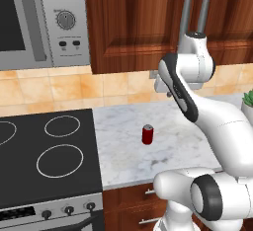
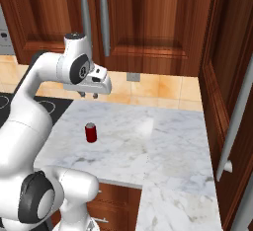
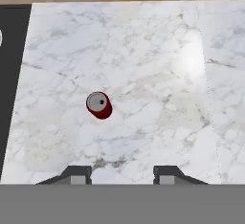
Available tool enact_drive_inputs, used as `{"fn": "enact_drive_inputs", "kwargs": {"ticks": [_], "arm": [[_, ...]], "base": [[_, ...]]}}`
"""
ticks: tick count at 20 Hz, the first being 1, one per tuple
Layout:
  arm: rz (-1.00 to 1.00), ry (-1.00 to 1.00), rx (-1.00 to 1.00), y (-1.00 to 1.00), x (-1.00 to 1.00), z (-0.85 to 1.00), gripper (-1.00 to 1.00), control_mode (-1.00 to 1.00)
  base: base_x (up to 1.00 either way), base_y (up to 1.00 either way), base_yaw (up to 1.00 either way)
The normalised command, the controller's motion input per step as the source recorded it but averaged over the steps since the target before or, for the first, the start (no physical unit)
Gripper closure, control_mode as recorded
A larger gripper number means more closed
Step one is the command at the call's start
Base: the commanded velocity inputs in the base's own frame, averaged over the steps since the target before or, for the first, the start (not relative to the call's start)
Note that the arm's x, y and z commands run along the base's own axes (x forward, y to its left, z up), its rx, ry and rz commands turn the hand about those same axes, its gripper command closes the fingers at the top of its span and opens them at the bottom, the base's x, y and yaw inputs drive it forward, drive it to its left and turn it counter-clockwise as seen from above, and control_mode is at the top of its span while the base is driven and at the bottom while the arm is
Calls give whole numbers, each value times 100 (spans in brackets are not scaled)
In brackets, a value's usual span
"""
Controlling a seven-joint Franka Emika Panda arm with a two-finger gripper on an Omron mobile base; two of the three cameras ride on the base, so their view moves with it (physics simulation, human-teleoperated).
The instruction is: Four empty soda cans are scattered around the kitchen. Gather all the cans and cluster them next to the stove for recycling.
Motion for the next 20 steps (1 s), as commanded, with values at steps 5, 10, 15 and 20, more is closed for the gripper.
{"fn": "enact_drive_inputs", "kwargs": {"ticks": [5, 10, 15, 20], "arm": [[0, 3, 0, -3, -2, -2, -100, -100], [0, 9, 0, -13, -2, -32, -100, -100], [0, 9, 0, 10, -2, -61, -100, -100], [0, 6, 0, 39, 0, -41, -100, -100]], "base": [[0, 0, 0], [0, 0, 0], [0, 0, 0], [0, 0, 0]]}}
